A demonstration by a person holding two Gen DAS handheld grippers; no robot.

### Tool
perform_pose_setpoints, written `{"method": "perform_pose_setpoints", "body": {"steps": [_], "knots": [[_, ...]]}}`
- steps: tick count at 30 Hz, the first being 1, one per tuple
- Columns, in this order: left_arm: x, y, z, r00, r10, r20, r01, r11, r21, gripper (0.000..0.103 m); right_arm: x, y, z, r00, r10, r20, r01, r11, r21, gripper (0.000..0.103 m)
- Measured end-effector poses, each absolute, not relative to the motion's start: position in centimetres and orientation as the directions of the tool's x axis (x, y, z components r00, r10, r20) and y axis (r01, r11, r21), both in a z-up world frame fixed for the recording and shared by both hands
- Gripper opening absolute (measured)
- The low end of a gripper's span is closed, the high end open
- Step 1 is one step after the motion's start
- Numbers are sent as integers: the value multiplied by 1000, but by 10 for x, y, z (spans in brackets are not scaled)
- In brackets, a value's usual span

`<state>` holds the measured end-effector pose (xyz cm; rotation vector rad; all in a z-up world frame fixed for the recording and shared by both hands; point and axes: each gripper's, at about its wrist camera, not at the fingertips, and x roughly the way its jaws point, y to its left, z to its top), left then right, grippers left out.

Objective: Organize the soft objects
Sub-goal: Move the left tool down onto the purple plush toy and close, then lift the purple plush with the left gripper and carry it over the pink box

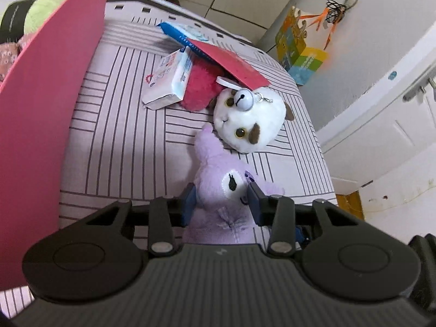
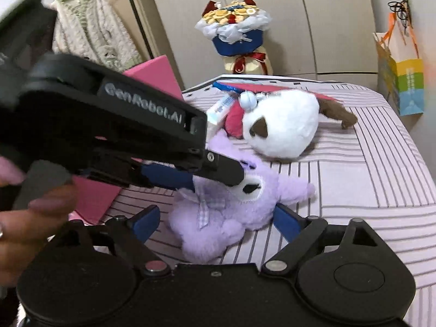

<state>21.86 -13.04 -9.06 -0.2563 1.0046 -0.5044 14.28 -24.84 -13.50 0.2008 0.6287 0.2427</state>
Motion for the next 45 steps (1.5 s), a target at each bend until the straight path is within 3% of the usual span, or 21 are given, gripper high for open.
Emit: {"method": "perform_pose_setpoints", "body": {"steps": [4, 9, 15, 26, 39, 45], "knots": [[211, -128, -90, 449, -508, -735, 301, 861, -411, 39, 132, -230, -144, 835, 192, -515, -127, 979, 160, 93], [204, -123, -92, 468, -508, -723, 322, 860, -395, 38, 120, -218, -150, 865, 120, -488, -104, 993, 61, 79], [186, -127, -90, 513, -501, -697, 358, 863, -356, 37, 106, -214, -149, 872, 104, -478, -89, 995, 54, 68], [141, -122, -79, 527, -477, -703, 401, 869, -289, 38, 82, -222, -127, 804, 214, -554, -167, 977, 136, 67], [91, -99, -38, 549, -520, -655, 455, 843, -288, 41, 50, -201, -68, 762, 200, -616, -241, 970, 18, 67], [74, -85, -20, 619, -501, -604, 455, 856, -244, 41, 42, -185, -49, 784, 202, -587, -265, 964, -23, 67]]}}
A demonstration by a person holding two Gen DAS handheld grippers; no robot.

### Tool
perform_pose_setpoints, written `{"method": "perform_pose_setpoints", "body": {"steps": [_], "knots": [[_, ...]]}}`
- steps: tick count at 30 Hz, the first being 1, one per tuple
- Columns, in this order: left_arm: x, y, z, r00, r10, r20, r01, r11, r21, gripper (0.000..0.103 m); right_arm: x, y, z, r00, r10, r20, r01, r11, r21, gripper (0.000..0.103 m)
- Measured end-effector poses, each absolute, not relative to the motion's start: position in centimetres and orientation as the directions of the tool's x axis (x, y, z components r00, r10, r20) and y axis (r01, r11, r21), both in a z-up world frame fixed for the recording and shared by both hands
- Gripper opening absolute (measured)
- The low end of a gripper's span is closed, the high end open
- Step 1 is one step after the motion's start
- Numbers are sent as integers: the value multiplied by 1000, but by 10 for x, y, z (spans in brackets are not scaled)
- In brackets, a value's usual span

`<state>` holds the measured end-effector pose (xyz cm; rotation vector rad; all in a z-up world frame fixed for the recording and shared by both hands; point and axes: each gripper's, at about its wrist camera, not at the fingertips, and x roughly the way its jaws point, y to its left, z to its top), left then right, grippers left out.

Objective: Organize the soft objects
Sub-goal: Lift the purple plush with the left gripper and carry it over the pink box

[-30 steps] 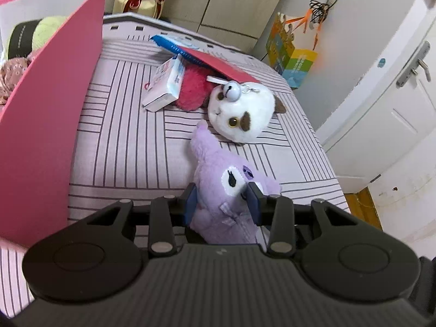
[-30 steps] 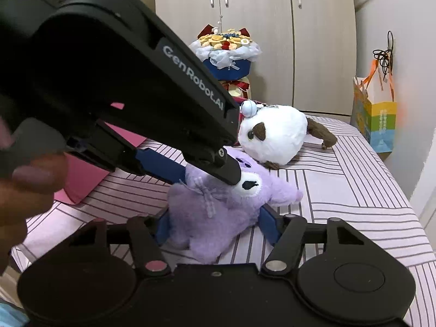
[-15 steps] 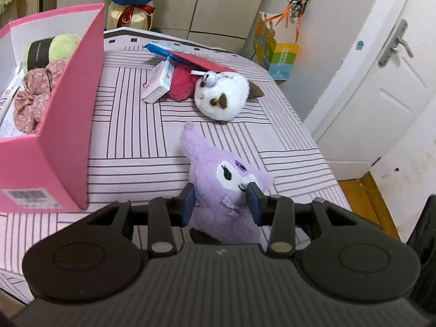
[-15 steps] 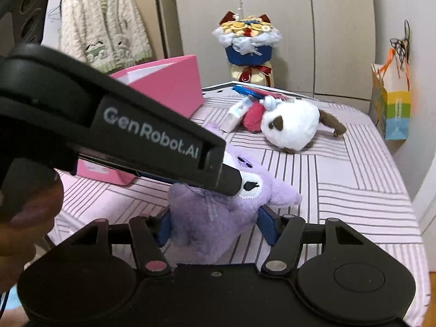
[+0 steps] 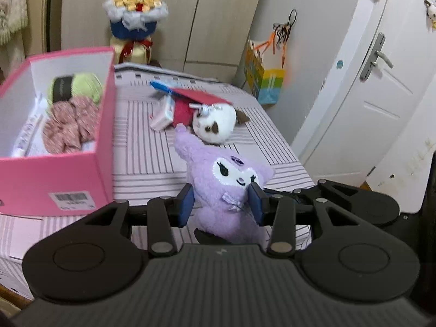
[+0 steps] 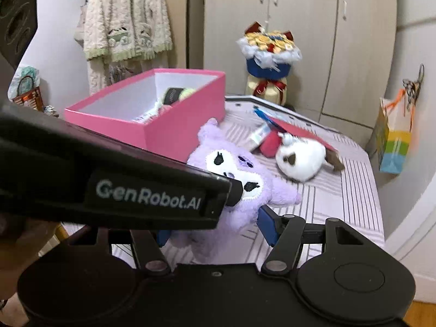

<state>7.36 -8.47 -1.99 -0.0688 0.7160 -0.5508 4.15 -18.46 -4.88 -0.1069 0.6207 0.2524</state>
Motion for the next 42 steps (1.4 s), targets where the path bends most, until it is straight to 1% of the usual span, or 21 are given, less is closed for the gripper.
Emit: {"method": "perform_pose_setpoints", "body": {"steps": [5, 8, 11, 18, 22, 25, 28, 32, 35, 38, 42], "knots": [[61, -63, 0, 658, -502, -561, 461, 858, -228, 41, 34, -170, -24, 791, 229, -567, -325, 943, -72, 68], [54, -44, 13, 691, -520, -502, 456, 853, -255, 41, 31, -160, -5, 808, 249, -534, -357, 928, -108, 69], [54, -24, 25, 715, -525, -462, 449, 851, -272, 41, 29, -149, 10, 813, 289, -506, -398, 909, -121, 70], [66, 17, 37, 770, -476, -425, 401, 879, -258, 41, 48, -112, 22, 819, 363, -443, -469, 869, -155, 73], [86, 45, 35, 783, -449, -431, 354, 891, -285, 41, 72, -91, 21, 795, 416, -442, -516, 847, -131, 73], [107, 62, 34, 789, -428, -440, 318, 898, -304, 41, 96, -77, 20, 774, 451, -445, -553, 824, -126, 75], [132, 77, 31, 795, -414, -444, 273, 897, -347, 41, 120, -67, 17, 765, 479, -431, -576, 808, -123, 77], [164, 91, 24, 792, -389, -470, 235, 905, -353, 42, 158, -61, 12, 719, 521, -459, -610, 790, -58, 77], [186, 96, 16, 784, -374, -496, 211, 911, -354, 42, 180, -53, 6, 699, 521, -490, -629, 774, -75, 77], [210, 99, 7, 775, -346, -529, 174, 921, -348, 42, 205, -46, -2, 666, 527, -528, -655, 752, -76, 77], [237, 104, -9, 743, -326, -585, 129, 927, -352, 41, 243, -41, -13, 579, 544, -607, -691, 723, -11, 77]]}}
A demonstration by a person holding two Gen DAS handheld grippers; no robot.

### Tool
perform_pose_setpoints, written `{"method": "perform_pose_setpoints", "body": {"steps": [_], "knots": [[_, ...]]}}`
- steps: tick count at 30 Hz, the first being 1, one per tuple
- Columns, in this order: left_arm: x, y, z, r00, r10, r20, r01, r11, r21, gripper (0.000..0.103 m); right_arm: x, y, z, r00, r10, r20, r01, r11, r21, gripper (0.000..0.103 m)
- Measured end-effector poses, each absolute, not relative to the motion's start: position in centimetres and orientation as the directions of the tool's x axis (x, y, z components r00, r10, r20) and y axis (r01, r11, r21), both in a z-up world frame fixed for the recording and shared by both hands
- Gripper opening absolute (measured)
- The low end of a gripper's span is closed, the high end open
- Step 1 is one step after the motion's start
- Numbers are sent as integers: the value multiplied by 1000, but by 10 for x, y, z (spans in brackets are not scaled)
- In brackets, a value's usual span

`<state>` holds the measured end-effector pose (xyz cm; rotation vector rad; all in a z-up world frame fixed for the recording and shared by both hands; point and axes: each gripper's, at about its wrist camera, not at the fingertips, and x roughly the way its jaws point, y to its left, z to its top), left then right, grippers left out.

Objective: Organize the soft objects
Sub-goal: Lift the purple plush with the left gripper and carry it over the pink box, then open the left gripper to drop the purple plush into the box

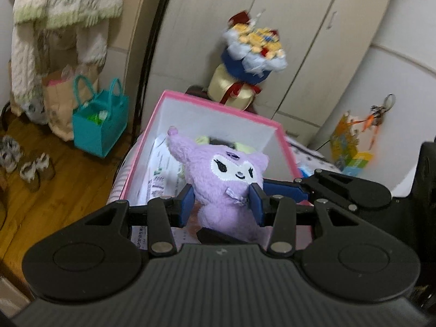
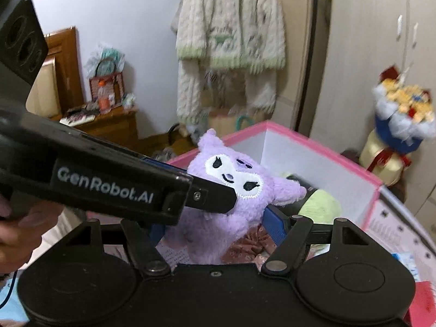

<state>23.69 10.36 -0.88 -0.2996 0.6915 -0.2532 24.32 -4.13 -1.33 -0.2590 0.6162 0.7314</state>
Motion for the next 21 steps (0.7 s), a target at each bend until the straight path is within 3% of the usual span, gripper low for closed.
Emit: {"method": "perform_pose_setpoints", "body": {"steps": [8, 21], "knots": [[260, 99, -25, 707, -297, -642, 117, 944, -309, 42, 274, -20, -27, 505, 475, -721, -733, 676, -68, 77], [255, 94, -24, 743, -233, -627, 100, 965, -241, 51, 267, -16, -30, 587, 372, -719, -689, 696, -202, 84]]}}
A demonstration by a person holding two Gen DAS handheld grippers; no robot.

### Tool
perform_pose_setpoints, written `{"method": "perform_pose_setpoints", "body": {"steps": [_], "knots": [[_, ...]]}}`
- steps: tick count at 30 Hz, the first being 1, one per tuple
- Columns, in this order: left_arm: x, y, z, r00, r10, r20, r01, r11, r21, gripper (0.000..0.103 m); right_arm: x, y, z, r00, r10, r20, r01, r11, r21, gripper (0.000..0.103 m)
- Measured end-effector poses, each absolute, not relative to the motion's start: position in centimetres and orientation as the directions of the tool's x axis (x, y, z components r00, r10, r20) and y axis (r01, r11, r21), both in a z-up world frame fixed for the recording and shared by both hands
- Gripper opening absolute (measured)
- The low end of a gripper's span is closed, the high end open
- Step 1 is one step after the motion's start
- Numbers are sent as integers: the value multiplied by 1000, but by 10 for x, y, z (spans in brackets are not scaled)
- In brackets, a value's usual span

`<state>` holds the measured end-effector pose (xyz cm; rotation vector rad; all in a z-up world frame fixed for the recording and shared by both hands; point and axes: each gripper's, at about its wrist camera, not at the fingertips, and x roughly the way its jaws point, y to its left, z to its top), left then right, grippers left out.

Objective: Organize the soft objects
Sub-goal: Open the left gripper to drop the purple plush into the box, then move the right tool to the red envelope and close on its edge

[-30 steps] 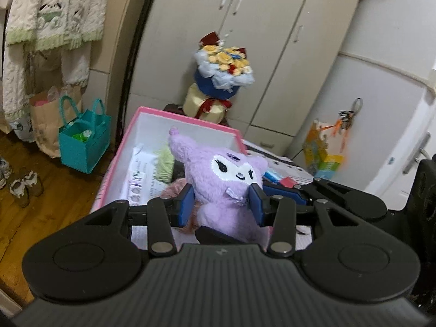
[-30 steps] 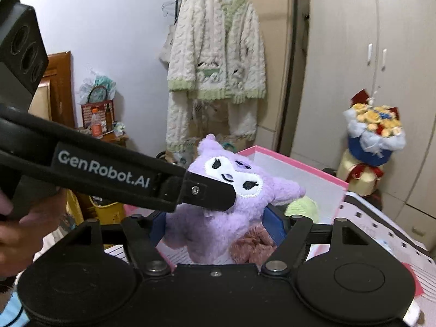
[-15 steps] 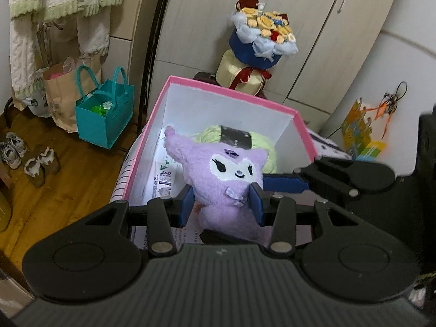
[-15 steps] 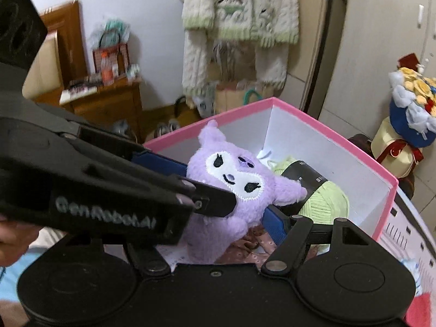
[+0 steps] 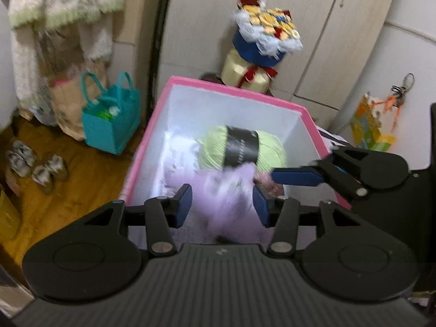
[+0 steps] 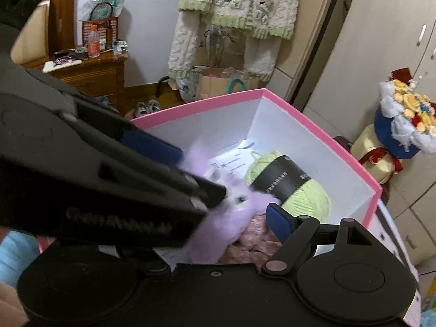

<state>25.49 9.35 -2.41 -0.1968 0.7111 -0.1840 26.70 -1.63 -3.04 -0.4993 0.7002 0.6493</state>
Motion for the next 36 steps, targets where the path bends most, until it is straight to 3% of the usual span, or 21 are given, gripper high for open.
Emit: {"method": "perform_pose_setpoints", "body": {"steps": [3, 14, 23, 36], "knots": [[244, 94, -15, 782, -189, -594, 94, 978, -187, 51, 261, -25, -23, 591, 394, -703, -684, 707, -179, 84], [185, 100, 30, 803, -263, -535, 218, 965, -148, 51, 209, -80, 16, 582, 540, -608, -674, 738, 10, 84], [136, 85, 66, 777, -387, -496, 374, 918, -129, 54, 155, -115, 43, 616, 539, -574, -632, 774, 47, 84], [78, 48, 87, 740, -466, -485, 500, 864, -67, 60, 78, -187, 64, 718, 465, -518, -524, 851, 36, 84]]}}
